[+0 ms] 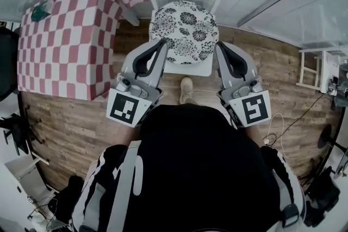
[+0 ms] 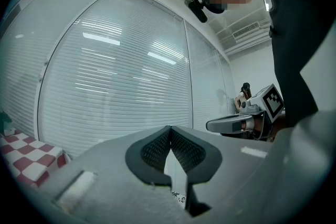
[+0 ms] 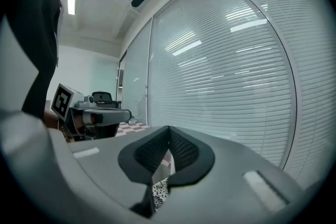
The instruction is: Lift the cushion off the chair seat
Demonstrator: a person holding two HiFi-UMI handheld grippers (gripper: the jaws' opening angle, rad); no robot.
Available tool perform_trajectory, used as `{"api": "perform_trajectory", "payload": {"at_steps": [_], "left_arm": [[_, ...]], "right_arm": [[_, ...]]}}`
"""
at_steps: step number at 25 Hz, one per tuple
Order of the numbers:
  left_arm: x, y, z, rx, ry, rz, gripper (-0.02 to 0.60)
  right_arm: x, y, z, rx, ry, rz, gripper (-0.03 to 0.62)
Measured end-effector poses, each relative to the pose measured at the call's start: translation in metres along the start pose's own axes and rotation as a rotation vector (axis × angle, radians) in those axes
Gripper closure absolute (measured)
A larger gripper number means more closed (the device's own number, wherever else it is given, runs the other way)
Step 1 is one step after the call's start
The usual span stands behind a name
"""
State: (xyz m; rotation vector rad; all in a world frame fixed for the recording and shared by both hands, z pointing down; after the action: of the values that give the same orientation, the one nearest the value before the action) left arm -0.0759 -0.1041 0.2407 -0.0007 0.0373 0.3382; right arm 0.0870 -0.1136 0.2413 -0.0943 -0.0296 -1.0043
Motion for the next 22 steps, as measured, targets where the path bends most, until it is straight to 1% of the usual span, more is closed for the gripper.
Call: {"api": "perform_trajectory", "payload": {"at_steps": [5, 8, 12, 17, 22], "left_arm": [[-0.008, -0.002, 0.008, -0.022, 0.005, 0.007, 0.580], [-0.013, -0.005, 0.012, -0.032, 0.002, 0.030, 0.580], [-0.022, -0.008, 0.017, -0.045, 0.018, 0.058, 0.580], [-0.027, -0.018, 0.018, -0.040, 0.029, 0.081, 0.581], [-0.036, -0.025, 0.028, -0.062, 0.014, 0.105, 0.580]], "right_arm": [[0.006, -0.006, 0.006, -0.021, -0.013, 0.014, 0.595], [0.009, -0.011, 0.010, -0.033, -0.011, 0.028, 0.595], [0.009, -0.019, 0.010, -0.033, -0.019, 0.053, 0.595], [0.008, -0.029, 0.009, -0.028, -0.016, 0.051, 0.595], [0.012, -0.040, 0.013, -0.011, -0.017, 0.025, 0.595]]}}
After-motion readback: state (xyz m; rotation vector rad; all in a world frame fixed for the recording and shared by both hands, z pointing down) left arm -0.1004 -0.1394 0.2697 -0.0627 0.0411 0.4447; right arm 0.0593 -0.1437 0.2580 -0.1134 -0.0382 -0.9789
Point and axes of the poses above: the fingertips, and each gripper's own axes: y backward along the fingers, x to its right, z out of its underside, the point moved 4 cm from there along y, backward along the fingers, and after that the axes turned 15 degrees about -z, right-handed, at the moved point
